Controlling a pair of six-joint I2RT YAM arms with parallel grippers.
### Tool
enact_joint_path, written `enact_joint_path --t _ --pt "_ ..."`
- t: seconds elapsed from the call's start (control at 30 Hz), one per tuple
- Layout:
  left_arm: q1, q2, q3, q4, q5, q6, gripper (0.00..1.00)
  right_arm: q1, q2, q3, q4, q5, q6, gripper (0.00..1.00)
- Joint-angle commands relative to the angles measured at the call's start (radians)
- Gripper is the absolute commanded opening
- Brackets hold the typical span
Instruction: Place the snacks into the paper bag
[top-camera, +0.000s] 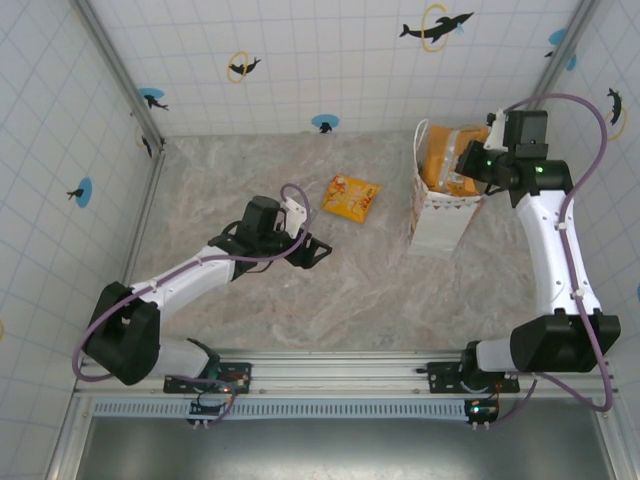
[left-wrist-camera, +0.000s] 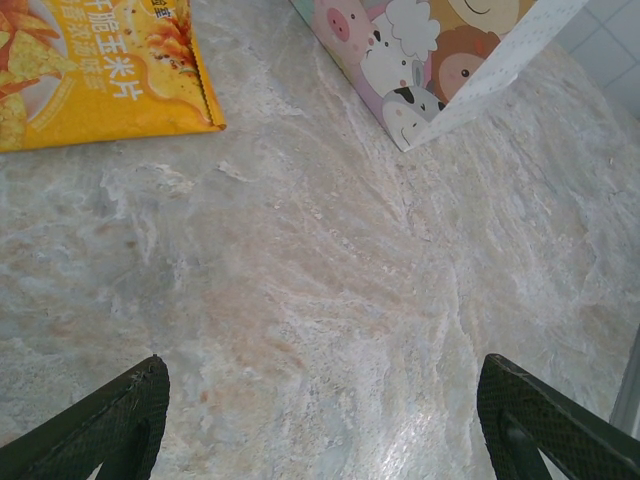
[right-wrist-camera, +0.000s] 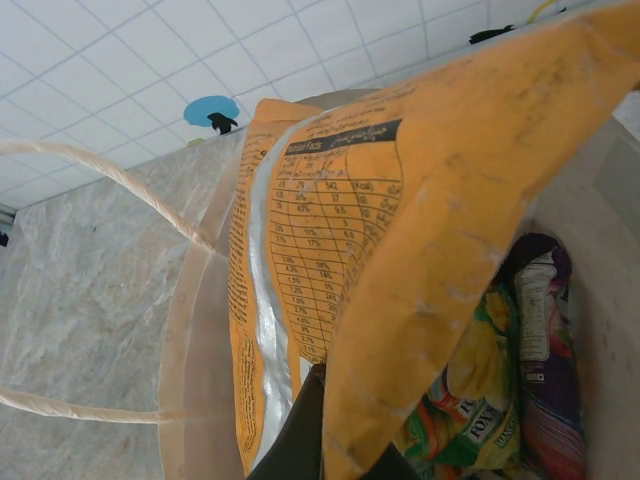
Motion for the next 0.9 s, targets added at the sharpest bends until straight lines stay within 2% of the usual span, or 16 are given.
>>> enact_joint_path --t 0.0,0.3,0.87 --pt "-0.005 0.004 0.010 -0.009 0.020 0.022 0.82 0.001 -0.031 0.007 -0.022 0.036 0.006 0.02" --pt "-0.005 0.005 0.010 -0.011 0.021 0.022 0.82 0.006 -0.081 0.008 -0.040 0.076 0.000 0.02" --pt "-0.006 0.001 0.002 -0.019 0.014 0.027 0.81 0.014 0.005 -0.027 -0.051 -0.016 -0.007 0.02"
